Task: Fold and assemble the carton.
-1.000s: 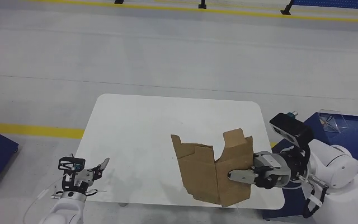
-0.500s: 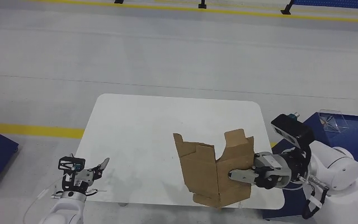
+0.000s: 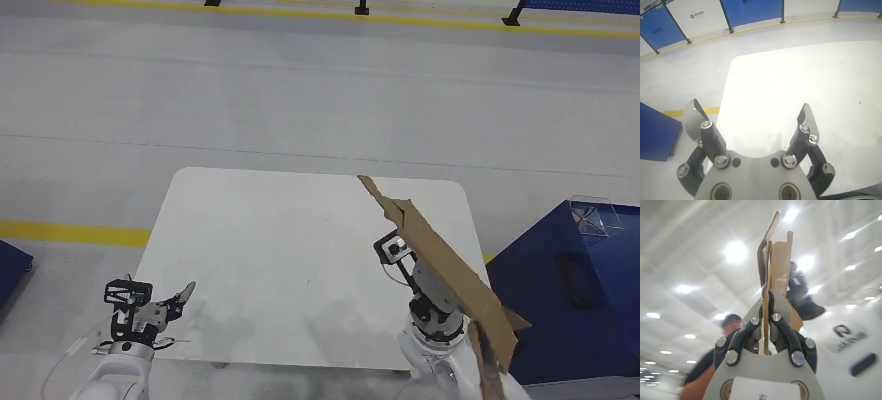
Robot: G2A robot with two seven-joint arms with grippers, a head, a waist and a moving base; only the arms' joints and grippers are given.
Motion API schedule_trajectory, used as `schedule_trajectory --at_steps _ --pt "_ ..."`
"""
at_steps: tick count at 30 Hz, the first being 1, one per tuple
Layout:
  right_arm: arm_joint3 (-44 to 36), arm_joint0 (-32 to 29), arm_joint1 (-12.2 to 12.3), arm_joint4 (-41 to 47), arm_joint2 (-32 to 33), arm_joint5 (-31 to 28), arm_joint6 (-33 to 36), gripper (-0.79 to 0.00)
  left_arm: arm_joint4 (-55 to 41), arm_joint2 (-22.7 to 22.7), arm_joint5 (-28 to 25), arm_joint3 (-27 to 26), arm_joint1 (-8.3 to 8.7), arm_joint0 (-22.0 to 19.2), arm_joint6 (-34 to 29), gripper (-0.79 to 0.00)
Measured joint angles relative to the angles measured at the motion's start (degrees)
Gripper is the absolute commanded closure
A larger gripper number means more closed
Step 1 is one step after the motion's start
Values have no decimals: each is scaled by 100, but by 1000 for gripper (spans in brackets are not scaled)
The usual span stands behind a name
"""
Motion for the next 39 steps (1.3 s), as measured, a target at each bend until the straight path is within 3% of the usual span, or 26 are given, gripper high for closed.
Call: schedule_trajectory --at_steps 4,8,15,18,20,24,28,33,39 --pt "193 76 -235 2075 -755 1372 -653 0 0 0 0 0 0 0 0 -785" --pt "339 114 -363 3498 -1055 2270 -1568 0 0 0 0 0 0 0 0 -785" --pt "414 26 -489 3714 -961 2421 -1948 0 0 0 0 0 0 0 0 -785" --pt "467 20 -515 3129 -756 2228 -1765 0 0 0 0 0 0 0 0 -785" --pt "543 66 -518 2209 -484 1795 -1331 0 0 0 0 0 0 0 0 -785" --pt "746 65 -523 285 24 569 -343 0 0 0 0 0 0 0 0 -785" --pt "982 128 -464 -1449 818 -909 104 0 0 0 0 0 0 0 0 -785" --pt "1075 116 -372 -3660 1832 -2705 186 0 0 0 0 0 0 0 0 -785" --pt "641 -35 -288 -6203 2736 -3791 -495 0 0 0 0 0 0 0 0 -785"
